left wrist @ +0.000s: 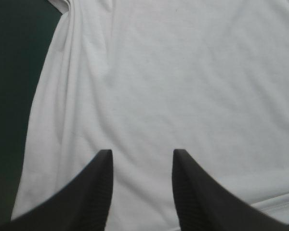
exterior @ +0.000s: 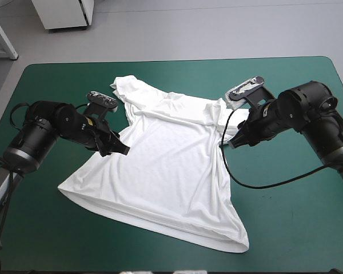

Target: Fold the cloth

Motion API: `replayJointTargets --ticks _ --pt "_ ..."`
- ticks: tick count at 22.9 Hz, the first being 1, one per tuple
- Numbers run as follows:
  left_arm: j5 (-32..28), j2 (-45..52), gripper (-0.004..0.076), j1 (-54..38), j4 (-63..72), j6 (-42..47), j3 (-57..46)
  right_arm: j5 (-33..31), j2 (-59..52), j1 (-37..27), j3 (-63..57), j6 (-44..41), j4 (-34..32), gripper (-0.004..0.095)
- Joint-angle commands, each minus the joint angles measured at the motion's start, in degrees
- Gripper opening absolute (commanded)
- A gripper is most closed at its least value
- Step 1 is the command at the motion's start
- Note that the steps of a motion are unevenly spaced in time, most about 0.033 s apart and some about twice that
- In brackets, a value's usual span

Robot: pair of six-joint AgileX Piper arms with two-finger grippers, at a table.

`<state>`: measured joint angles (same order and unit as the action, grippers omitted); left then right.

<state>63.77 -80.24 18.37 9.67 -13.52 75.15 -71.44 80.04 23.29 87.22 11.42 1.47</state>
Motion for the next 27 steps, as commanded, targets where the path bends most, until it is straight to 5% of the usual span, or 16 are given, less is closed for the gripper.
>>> replayJointTargets --ticks 1,10,18,27 --pt "-1.3 1.8 0.0293 -0.1 -0.2 0.3 1.9 -0.1 -2.1 0.1 2.0 0.1 -0.2 0.0414" --pt "-1.2 1.8 0.0293 -0.1 -0.1 0.3 1.9 -0.1 -2.1 0.1 2.0 0.2 -0.2 0.0414" --pt "4.2 3.8 0.0293 -0.1 -10.5 10.5 1.9 0.5 -0.3 2.8 2.0 1.0 -0.2 0.0415" --pt "9.0 6.5 0.0294 -11.9 -13.5 11.6 1.9 -0.1 2.9 9.3 2.0 2.0 0.4 0.0425"
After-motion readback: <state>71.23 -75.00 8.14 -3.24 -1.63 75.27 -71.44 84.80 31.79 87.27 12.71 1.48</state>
